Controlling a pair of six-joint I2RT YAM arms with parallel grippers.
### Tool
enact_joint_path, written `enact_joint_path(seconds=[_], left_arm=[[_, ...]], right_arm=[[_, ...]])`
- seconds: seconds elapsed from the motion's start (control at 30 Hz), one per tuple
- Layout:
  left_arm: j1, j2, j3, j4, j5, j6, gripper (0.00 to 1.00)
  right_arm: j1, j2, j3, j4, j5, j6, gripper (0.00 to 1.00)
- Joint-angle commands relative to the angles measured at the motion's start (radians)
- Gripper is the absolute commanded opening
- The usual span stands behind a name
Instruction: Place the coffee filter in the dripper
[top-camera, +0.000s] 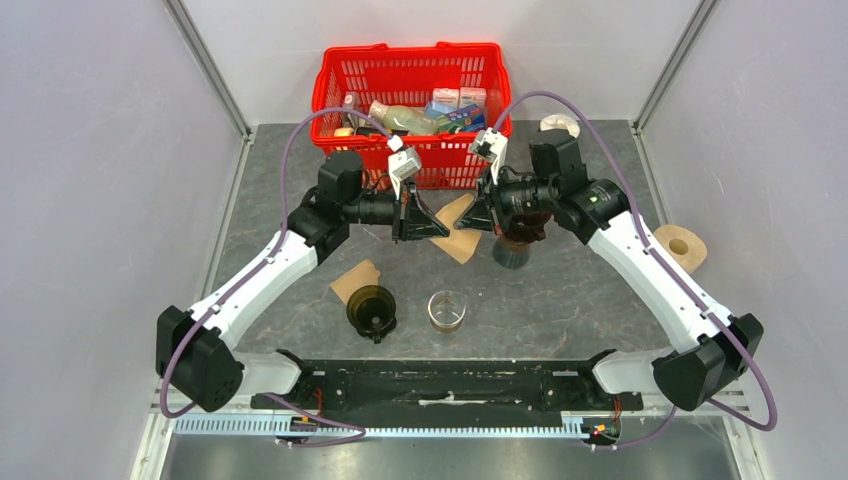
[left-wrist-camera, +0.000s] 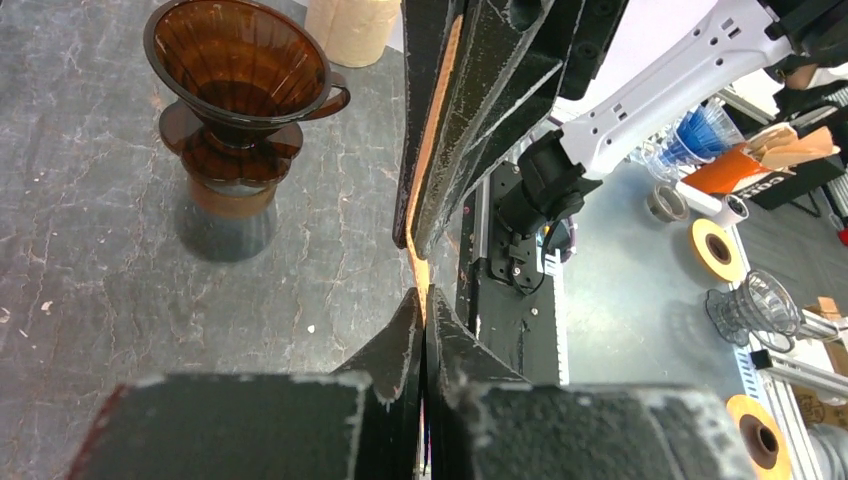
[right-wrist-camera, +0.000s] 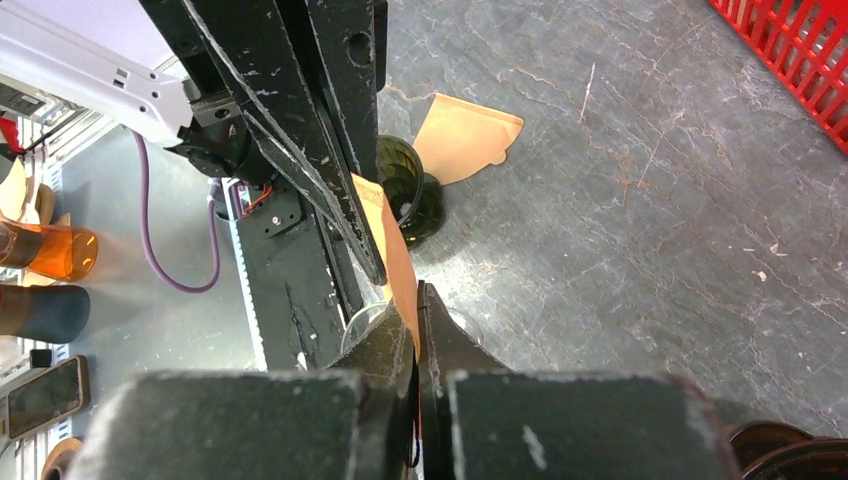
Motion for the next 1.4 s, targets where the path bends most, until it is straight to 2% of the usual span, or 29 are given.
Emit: enact_joint_path(seconds=[0.0, 0.07, 0.1, 0.13, 0.23, 0.3, 0.37, 0.4, 0.5, 0.63, 0.7, 0.83, 1.1, 1.37], left_arm=[[-0.003, -0.034, -0.024, 0.036, -0.021, 0.004, 0.02], [-0.003, -0.044, -0.034, 0.038, -0.043, 0.007, 0.02], [-0.004, -0.051, -0.039, 0.048, -0.057, 0.001, 0.02], [-0.004, -0.054, -0.044, 0.055, -0.071, -0.004, 0.02], [-0.003, -0.066, -0.059, 0.071, -0.128, -0.022, 0.02], [-0.004, -0.076, -0.074, 0.121, -0.212, -0.052, 0.02], [-0.003, -0.078, -0.077, 0.126, -0.271, -0.069, 0.02], [-0.004, -0.08, -0.079, 0.123, -0.293, -0.071, 0.02], [-0.003, -0.084, -0.087, 0.122, -0.325, -0.068, 0.02], [-0.003, -0.093, -0.1, 0.141, -0.326, -0.076, 0.02], [-0.003, -0.096, -0.106, 0.153, -0.323, -0.084, 0.02], [-0.003, -0.107, -0.12, 0.159, -0.287, -0.065, 0.02], [-0.004, -0.096, -0.104, 0.132, -0.27, -0.046, 0.02], [-0.003, -0.096, -0.105, 0.132, -0.225, -0.042, 0.02]], right_arm=[[0.0, 0.0, 0.053, 0.028, 0.019, 0.002, 0.0], [-0.001, -0.007, 0.052, 0.027, 0.03, 0.003, 0.0], [-0.001, -0.009, 0.051, 0.027, 0.035, 0.005, 0.06], [0.0, -0.013, 0.05, 0.028, 0.036, 0.013, 0.14], [0.0, -0.031, 0.048, 0.031, 0.033, 0.038, 0.54], [0.0, -0.051, 0.035, 0.049, 0.042, 0.075, 0.75], [0.0, -0.081, 0.014, 0.078, 0.071, 0.11, 0.93], [-0.001, -0.096, -0.002, 0.101, 0.086, 0.126, 0.97], [0.0, -0.157, -0.074, 0.192, 0.195, 0.199, 0.97], [-0.002, -0.226, -0.179, 0.329, 0.457, 0.335, 0.97], [-0.001, -0.247, -0.207, 0.355, 0.528, 0.375, 0.97], [0.0, -0.266, -0.225, 0.366, 0.485, 0.39, 0.97], [0.0, -0.253, -0.199, 0.39, 0.292, 0.428, 0.97], [-0.001, -0.205, -0.165, 0.383, 0.308, 0.409, 0.97]])
